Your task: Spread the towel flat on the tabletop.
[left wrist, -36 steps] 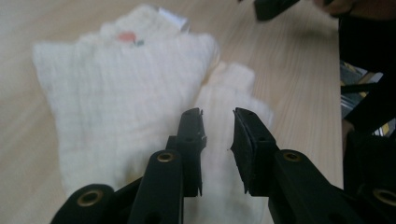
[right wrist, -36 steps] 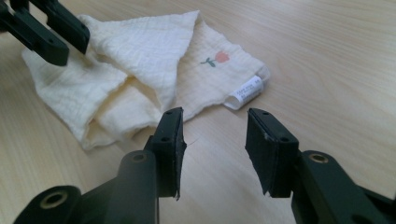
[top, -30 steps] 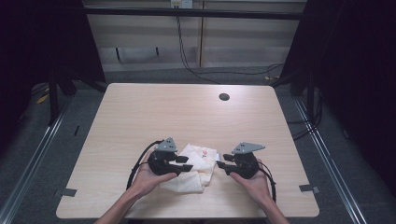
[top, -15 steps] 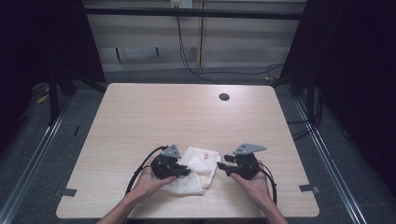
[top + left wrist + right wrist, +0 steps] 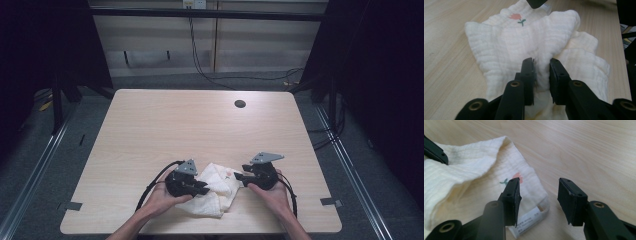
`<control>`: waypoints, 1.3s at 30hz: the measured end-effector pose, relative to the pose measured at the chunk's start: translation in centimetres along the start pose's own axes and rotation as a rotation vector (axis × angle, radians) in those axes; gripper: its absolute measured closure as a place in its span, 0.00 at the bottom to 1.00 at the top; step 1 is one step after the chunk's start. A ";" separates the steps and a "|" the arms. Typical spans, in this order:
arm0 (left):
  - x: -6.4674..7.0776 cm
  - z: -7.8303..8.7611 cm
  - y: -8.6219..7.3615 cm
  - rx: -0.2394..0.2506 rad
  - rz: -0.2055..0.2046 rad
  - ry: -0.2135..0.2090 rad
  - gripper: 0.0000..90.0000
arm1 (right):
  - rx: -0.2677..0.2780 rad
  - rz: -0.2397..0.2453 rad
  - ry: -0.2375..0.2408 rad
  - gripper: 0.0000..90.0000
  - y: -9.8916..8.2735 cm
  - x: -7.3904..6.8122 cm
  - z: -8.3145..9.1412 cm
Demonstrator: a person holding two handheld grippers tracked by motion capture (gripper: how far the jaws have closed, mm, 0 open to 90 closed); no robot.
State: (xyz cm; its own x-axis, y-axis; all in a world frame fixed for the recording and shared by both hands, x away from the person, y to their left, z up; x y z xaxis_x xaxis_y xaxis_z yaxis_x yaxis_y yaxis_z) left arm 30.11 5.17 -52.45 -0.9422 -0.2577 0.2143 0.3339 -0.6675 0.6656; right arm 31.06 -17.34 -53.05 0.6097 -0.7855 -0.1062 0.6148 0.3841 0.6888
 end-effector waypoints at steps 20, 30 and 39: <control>-0.1 1.3 0.6 0.044 -0.005 0.050 0.94 | 0.042 -0.064 0.108 0.94 0.3 -0.3 0.5; -2.7 5.0 0.3 0.179 0.102 0.128 0.97 | 0.100 -0.065 0.062 0.95 0.9 0.5 3.5; -4.8 6.4 -0.9 0.226 0.195 0.129 0.97 | 0.132 -0.077 0.026 0.95 0.6 1.6 5.4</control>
Point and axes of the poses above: each handheld gripper's, and its own axes: z roughly backward along the jaws, y roughly out of its top, x roughly to its right, the point moved 5 cm from there along -z, roughly forward along the jaws, and after that the axes turned 5 degrees about -x, right-handed, at the moved point
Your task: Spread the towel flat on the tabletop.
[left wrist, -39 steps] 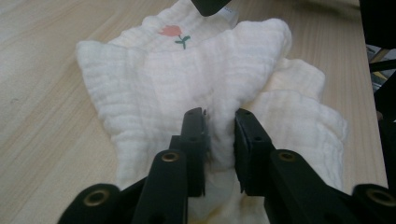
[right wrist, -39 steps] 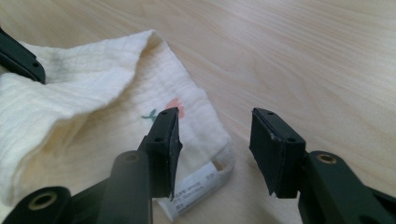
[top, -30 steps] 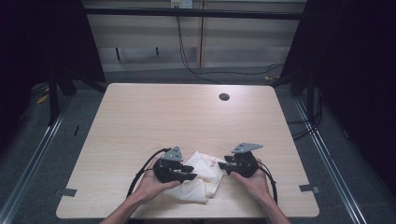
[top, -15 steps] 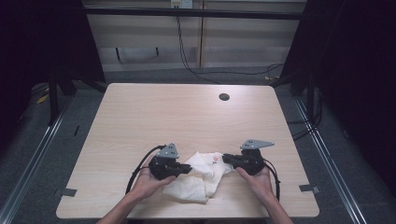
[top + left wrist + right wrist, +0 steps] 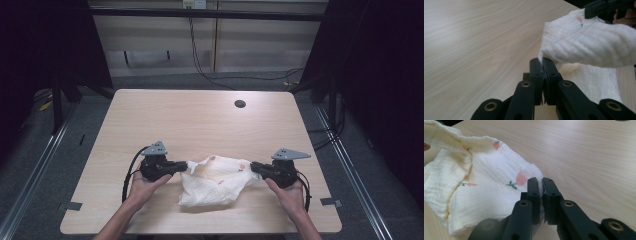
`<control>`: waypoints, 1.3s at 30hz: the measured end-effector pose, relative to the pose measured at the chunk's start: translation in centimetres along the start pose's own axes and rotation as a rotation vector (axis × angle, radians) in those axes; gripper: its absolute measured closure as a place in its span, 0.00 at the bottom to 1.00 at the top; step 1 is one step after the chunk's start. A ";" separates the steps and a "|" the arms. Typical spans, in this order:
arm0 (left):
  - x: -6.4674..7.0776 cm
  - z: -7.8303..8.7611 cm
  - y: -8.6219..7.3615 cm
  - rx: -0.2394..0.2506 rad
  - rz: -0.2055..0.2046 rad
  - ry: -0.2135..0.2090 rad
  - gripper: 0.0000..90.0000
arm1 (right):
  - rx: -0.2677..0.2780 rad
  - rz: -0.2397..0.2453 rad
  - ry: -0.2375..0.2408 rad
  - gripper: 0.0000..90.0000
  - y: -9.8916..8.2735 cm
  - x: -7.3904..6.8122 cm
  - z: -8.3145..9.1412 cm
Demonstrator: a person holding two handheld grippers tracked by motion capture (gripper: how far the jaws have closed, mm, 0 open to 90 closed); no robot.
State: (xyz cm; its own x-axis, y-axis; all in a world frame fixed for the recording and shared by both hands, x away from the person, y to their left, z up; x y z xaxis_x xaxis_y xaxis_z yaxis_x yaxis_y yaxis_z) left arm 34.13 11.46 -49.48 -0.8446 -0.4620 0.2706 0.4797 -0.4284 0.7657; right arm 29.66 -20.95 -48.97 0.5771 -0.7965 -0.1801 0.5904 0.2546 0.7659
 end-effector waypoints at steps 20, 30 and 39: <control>0.4 -1.1 1.2 0.000 0.013 0.048 0.64 | -0.058 0.018 0.016 0.95 -0.8 -0.6 -1.2; 0.8 -4.4 0.6 -0.129 -0.019 0.048 0.60 | -0.051 0.016 0.022 0.95 -0.7 -0.4 -1.2; 0.7 -5.5 -0.9 -0.213 -0.095 0.045 1.00 | 0.006 0.005 0.034 0.95 0.1 -0.4 0.4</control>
Point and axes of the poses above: each handheld gripper's, and its own axes: z roughly backward along the jaws, y roughly out of its top, x roughly to its right, the point moved 5 cm from there along -z, roughly forward along the jaws, and after that the axes turned 5 degrees about -x, right-handed, at the moved point
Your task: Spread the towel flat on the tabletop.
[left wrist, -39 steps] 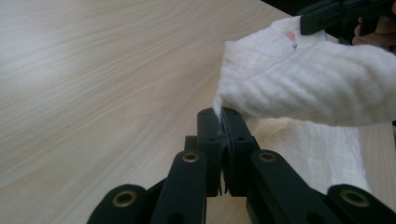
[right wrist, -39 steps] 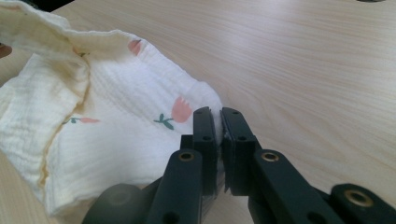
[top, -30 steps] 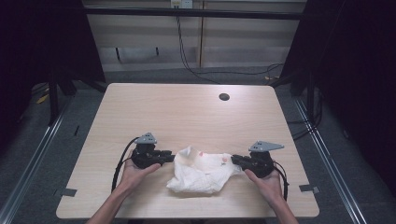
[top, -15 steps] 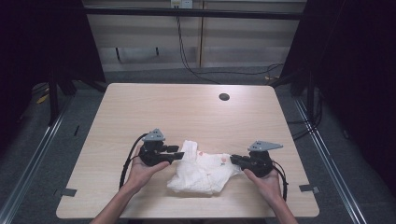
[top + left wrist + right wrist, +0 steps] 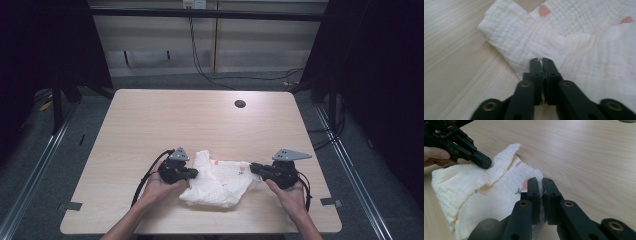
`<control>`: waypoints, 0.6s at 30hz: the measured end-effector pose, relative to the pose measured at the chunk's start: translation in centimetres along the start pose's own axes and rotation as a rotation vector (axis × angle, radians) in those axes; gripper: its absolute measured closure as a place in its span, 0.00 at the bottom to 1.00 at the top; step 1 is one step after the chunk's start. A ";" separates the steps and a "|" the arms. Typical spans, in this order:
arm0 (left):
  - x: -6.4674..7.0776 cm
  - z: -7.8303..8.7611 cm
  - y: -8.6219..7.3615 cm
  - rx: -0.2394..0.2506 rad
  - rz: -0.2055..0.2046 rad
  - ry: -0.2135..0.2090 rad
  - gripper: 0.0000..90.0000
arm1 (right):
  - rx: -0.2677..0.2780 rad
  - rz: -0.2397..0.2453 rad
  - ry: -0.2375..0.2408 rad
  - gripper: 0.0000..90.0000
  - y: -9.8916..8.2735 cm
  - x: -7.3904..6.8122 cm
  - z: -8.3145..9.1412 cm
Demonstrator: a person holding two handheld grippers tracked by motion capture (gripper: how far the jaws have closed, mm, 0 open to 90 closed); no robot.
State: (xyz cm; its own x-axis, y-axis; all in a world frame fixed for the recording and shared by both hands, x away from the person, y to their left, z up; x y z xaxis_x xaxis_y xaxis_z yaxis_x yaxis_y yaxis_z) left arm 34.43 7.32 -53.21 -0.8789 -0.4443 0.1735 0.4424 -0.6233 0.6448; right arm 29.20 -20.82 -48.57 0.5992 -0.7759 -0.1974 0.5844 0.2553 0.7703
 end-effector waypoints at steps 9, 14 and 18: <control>1.0 0.7 -0.1 0.013 0.004 -0.056 1.00 | 0.022 -0.010 -0.007 0.95 0.0 0.2 1.6; 0.1 1.4 1.6 0.057 0.047 -0.023 0.83 | -0.003 -0.014 -0.005 0.95 -0.4 0.2 1.1; -1.4 0.9 3.4 0.105 0.116 -0.021 0.71 | -0.019 -0.018 -0.003 0.95 -0.5 0.3 0.5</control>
Point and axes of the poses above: each handheld gripper's, and its own axes: z roughly backward along the jaws, y roughly out of its top, x roughly to its right, the point moved 5 cm from there along -z, roughly forward along the jaws, and after that the axes turned 5 degrees about -x, right-handed, at the moved point
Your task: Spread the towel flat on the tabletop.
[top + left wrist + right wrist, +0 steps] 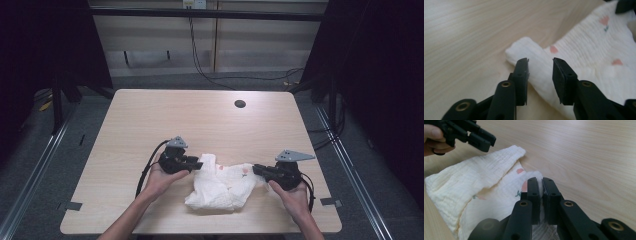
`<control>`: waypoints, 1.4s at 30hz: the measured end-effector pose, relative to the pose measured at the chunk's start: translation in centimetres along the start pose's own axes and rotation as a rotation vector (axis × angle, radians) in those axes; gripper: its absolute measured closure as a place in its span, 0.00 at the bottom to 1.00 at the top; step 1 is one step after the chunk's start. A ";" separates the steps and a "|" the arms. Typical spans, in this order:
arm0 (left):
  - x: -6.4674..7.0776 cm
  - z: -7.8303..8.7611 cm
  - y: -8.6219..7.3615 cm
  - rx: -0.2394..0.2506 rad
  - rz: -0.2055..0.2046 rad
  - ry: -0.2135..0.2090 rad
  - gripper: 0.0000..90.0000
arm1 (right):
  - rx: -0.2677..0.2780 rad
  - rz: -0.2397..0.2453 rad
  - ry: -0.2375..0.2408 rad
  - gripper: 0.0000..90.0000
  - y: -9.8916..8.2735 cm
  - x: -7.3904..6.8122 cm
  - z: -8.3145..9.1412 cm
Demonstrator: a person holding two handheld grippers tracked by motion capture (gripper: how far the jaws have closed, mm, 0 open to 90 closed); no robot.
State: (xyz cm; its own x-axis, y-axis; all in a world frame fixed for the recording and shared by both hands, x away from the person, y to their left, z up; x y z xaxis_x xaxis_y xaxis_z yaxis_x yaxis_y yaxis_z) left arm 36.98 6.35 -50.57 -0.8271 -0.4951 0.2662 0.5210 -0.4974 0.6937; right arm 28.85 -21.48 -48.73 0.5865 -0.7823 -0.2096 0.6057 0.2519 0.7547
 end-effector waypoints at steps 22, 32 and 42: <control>-0.4 -6.3 1.9 -0.078 0.009 0.071 0.62 | -0.016 0.017 0.010 0.95 -0.3 0.1 -0.6; -0.4 -6.0 1.0 -0.034 -0.054 0.135 0.92 | -0.020 0.019 0.010 0.94 -0.3 0.0 -0.7; -1.8 -4.2 1.1 0.052 0.066 -0.007 0.96 | -0.012 0.007 0.000 0.94 -0.3 0.5 -0.5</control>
State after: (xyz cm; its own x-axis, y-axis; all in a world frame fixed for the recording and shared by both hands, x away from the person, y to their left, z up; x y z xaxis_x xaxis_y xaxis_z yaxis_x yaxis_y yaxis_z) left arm 39.93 3.70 -53.17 -0.7927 -0.5205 0.3174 0.5632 -0.4261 0.7080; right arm 29.23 -21.68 -49.33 0.5903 -0.7808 -0.2044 0.6081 0.2637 0.7488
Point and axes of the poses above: each handheld gripper's, and its own axes: z roughly backward along the jaws, y roughly out of its top, x roughly to its right, the point moved 5 cm from there along -z, roughly forward along the jaws, and after that the axes turned 5 degrees about -x, right-handed, at the moved point
